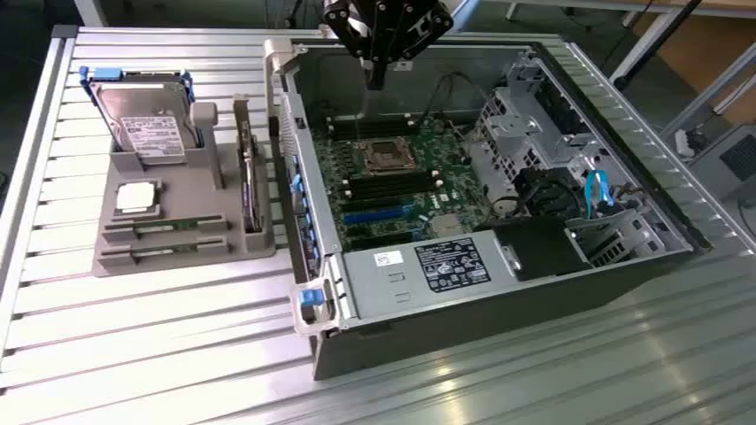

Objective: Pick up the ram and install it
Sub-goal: 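Reach for the ram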

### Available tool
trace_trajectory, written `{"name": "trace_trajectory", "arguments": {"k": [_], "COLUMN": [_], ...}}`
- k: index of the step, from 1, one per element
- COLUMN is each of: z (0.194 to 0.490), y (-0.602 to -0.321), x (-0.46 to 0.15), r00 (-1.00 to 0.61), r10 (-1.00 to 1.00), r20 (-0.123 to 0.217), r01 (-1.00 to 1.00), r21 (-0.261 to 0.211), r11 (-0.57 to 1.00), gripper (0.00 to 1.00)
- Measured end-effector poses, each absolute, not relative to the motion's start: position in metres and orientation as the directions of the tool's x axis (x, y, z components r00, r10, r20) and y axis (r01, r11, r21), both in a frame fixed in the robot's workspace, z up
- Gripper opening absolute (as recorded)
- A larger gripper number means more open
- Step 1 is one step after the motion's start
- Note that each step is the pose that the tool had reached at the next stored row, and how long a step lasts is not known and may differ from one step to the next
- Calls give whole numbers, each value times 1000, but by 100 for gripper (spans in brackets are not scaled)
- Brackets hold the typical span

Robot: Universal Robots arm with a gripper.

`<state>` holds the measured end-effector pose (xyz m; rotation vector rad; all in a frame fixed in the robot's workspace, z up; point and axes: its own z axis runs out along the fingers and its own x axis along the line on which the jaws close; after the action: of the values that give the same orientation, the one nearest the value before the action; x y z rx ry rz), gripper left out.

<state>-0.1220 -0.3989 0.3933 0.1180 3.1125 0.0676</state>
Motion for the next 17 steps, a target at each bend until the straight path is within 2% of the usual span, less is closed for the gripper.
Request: {"name": "trace_trajectory", "arguments": {"k": [14,17], "z": [393,393], "y": [-399,-399], "x": [-125,-141], "r00": [-997,-997], "r10": [76,76], "r20": [-25,-25], "r01": [75,75], "r21": [44,44], "r11": [996,996], "gripper": [10,10]}}
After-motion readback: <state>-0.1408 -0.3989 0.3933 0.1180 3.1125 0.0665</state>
